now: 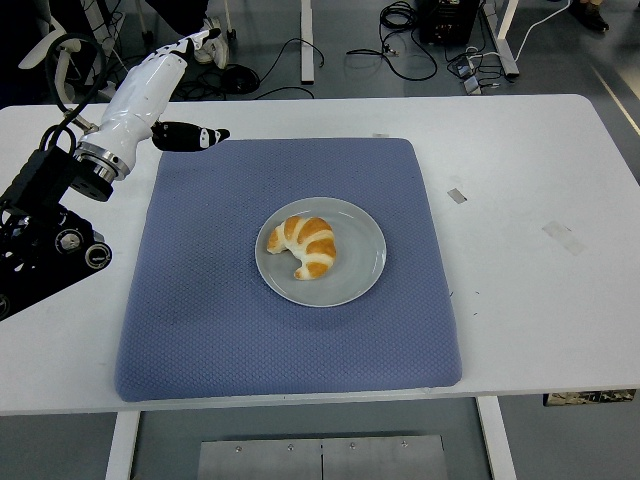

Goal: Place the bread on the table

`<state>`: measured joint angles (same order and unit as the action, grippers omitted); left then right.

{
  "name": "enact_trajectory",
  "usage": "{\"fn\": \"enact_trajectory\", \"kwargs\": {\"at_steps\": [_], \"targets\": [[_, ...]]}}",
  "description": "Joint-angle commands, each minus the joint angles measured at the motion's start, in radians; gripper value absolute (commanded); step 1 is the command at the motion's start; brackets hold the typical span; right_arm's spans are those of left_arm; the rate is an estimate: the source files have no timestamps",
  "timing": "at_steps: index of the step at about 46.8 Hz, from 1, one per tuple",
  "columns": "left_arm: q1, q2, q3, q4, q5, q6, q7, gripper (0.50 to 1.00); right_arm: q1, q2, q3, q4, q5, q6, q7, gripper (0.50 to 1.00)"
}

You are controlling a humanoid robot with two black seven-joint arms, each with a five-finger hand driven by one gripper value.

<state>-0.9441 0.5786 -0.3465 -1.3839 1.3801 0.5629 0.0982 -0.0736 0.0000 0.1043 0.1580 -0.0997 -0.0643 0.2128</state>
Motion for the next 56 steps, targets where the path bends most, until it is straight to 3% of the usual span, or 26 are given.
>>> {"fn": "enact_trajectory", "kwargs": {"at_steps": [1,8,20,33,40,56], "targets": [[-0.008,0.001,0.006,-0.001,0.000,-0.057,-0.002,0.987,0.000,0.000,0.000,0.000,0.000,0.000,0.000,1.000],[-0.025,0.001,0.020,-0.003,0.049,-0.222,-0.003,0.934,0.000,0.000,0.000,0.000,0.000,0.000,0.000,1.000],[-0.032,0.000,0.054,-0.053,0.148,-0.248,-0.011,0.930,0.000,0.000,0.000,0.000,0.000,0.000,0.000,1.000],[-0.070,-0.054,0.101,-0.066,0.206,-0.340,-0.002,0.931,0.000,0.000,0.000,0.000,0.000,0.000,0.000,1.000],[-0.090,-0.075,0.112,-0.064,0.206,-0.420,0.000,0.931,0.000,0.000,0.000,0.000,0.000,0.000,0.000,1.000],[-0.102,-0.088,0.113,-0.063,0.214,-0.463,0.017,0.931,0.000,0.000,0.000,0.000,0.000,0.000,0.000,1.000]]}}
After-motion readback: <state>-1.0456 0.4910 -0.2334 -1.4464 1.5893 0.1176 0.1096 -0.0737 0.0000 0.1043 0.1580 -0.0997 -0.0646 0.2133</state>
